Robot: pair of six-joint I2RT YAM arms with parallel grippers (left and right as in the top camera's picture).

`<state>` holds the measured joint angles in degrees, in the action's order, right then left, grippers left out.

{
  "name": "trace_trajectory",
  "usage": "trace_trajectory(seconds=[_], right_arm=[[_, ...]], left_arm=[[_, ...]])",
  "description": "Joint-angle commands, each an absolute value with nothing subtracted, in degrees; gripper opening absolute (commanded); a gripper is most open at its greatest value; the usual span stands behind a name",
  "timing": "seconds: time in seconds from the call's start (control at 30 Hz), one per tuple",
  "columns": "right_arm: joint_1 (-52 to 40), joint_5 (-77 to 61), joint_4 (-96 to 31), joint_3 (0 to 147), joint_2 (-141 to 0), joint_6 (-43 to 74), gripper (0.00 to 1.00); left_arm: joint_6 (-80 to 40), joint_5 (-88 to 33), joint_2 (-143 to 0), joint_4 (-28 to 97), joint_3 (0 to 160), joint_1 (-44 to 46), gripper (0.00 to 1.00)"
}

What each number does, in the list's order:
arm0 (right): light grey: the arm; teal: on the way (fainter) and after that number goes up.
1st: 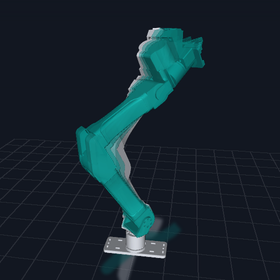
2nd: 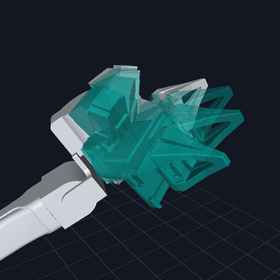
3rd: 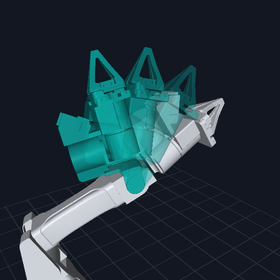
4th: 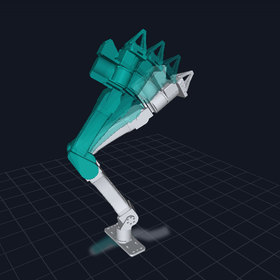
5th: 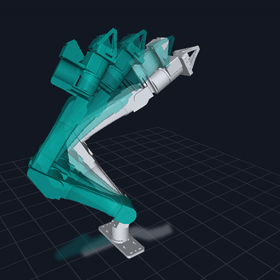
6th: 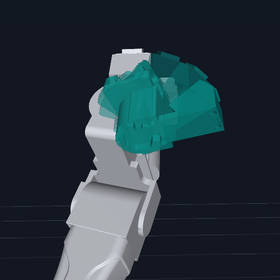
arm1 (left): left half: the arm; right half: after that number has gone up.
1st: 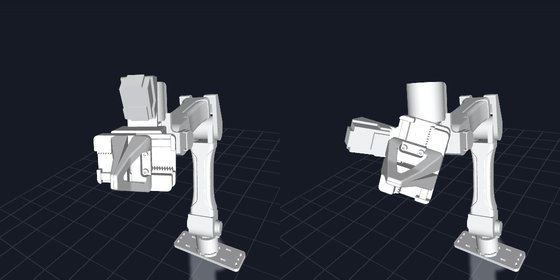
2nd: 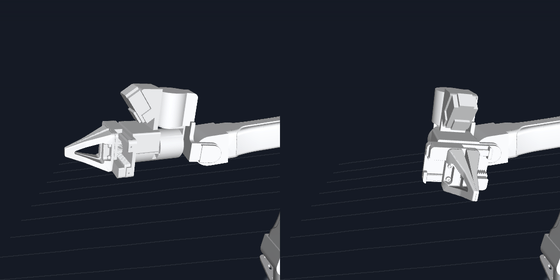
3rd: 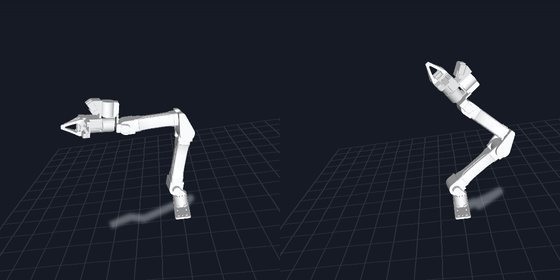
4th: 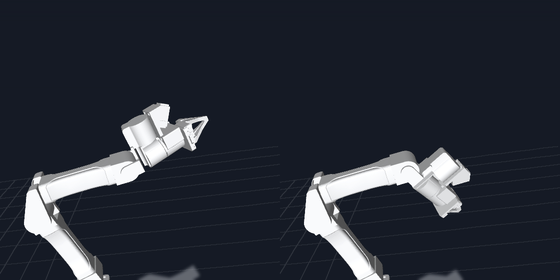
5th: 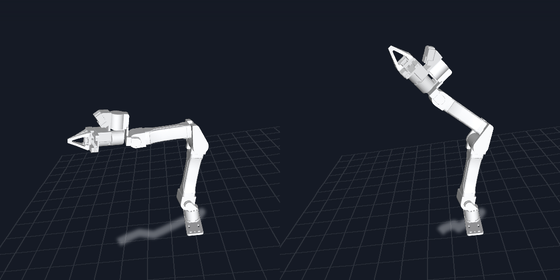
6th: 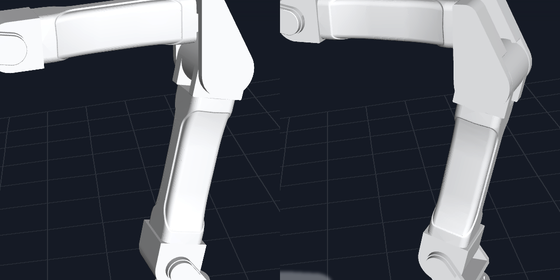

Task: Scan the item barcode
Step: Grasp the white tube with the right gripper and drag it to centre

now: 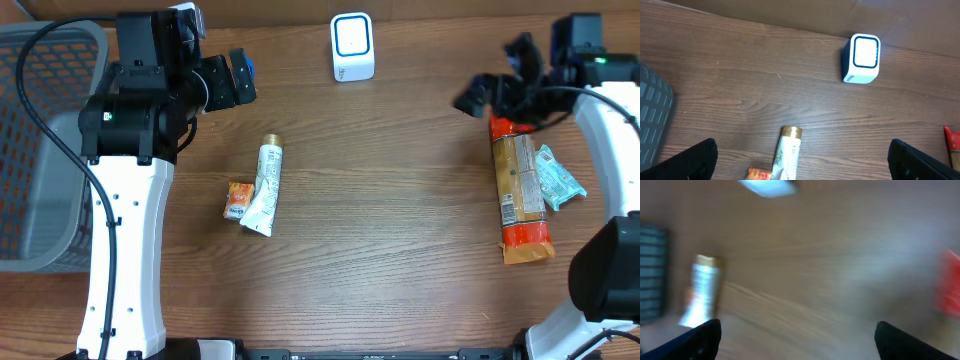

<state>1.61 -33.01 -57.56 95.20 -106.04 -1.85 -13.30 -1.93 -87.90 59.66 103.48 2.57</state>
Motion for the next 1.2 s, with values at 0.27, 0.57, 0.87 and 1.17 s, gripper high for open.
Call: trace_trajectory(seconds=[0.27,0.57,0.87,1.17], right_arm=[[-24.3,-34.1,-35.6,92.9,-115.6,28.6,0.90],[-37.6,-24.7,-20.9,92.9,-128.3,34.4,0.82],[-44.5,-25.0,-18.5,92.9,-133.1,38.6,0.71],[-43.8,-24.3,-24.0,93.0,-133.1,38.5,0.24]], left_arm=[[-12.4,-2.4,-88.0,59.6,103.7,2.3,1.00],[-12.4,-2.4,-88.0,59.6,103.7,2.3,1.00],[-12.4,-2.3,-88.0,59.6,103.7,2.3,1.00],[-12.4,-2.4,-88.0,59.6,103.7,2.3,1.00]])
